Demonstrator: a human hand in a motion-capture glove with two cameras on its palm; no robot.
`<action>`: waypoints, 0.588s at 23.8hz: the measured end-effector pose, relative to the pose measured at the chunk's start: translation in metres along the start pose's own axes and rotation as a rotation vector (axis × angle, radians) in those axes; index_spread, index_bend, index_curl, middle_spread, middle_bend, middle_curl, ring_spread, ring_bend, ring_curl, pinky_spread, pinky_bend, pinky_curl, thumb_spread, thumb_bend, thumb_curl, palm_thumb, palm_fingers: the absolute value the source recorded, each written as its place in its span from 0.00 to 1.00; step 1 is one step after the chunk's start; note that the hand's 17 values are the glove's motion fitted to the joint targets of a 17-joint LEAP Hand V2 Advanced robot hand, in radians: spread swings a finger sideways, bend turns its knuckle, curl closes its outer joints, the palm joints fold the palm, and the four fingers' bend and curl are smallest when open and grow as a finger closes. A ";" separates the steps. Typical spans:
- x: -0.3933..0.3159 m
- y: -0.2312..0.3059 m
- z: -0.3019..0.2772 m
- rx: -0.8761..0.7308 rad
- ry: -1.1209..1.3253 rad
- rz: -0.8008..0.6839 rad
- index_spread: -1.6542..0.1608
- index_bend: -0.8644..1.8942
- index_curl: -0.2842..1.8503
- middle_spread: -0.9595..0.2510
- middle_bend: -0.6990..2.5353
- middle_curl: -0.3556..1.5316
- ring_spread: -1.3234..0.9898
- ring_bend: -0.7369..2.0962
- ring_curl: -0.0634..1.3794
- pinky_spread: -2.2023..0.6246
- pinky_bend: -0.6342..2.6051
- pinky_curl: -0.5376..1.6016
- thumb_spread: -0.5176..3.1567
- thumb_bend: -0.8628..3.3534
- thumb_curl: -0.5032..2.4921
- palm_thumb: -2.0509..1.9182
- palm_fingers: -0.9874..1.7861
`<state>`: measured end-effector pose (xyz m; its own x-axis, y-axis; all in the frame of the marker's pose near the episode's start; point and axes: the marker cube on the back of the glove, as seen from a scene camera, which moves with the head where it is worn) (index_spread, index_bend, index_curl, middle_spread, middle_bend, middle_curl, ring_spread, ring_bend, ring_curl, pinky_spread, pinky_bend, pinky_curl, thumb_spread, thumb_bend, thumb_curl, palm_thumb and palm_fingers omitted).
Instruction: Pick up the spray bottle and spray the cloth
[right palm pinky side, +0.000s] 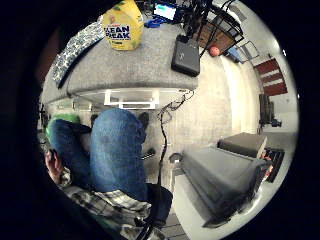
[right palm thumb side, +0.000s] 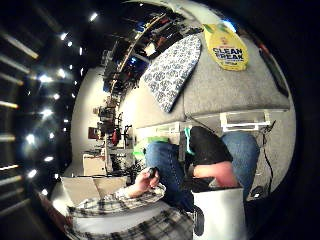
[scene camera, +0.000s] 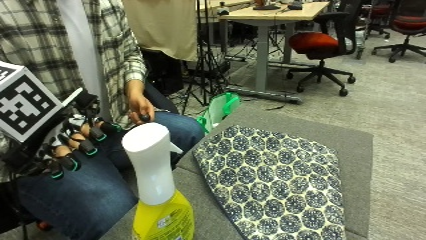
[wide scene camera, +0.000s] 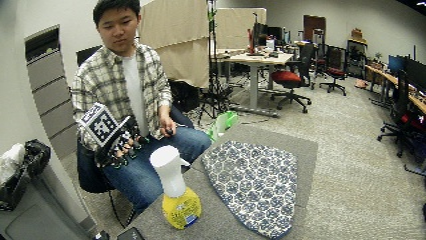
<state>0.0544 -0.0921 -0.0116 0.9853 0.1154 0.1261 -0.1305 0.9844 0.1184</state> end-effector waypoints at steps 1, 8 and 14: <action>0.002 -0.007 0.000 0.011 -0.016 0.008 0.72 0.37 0.25 0.77 0.27 0.29 0.64 0.37 0.17 0.85 0.35 0.34 0.45 0.23 0.27 0.65 0.39; 0.017 -0.054 -0.003 0.034 -0.120 0.045 0.73 0.37 0.25 0.77 0.27 0.30 0.64 0.39 0.19 0.85 0.36 0.34 0.45 0.23 0.28 0.66 0.38; 0.032 -0.094 -0.002 0.106 -0.219 0.036 0.74 0.36 0.25 0.77 0.27 0.31 0.63 0.40 0.20 0.85 0.37 0.35 0.45 0.22 0.29 0.68 0.38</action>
<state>0.0984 -0.1805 -0.0208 0.9337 0.1072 0.3415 -0.1874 0.9593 0.2114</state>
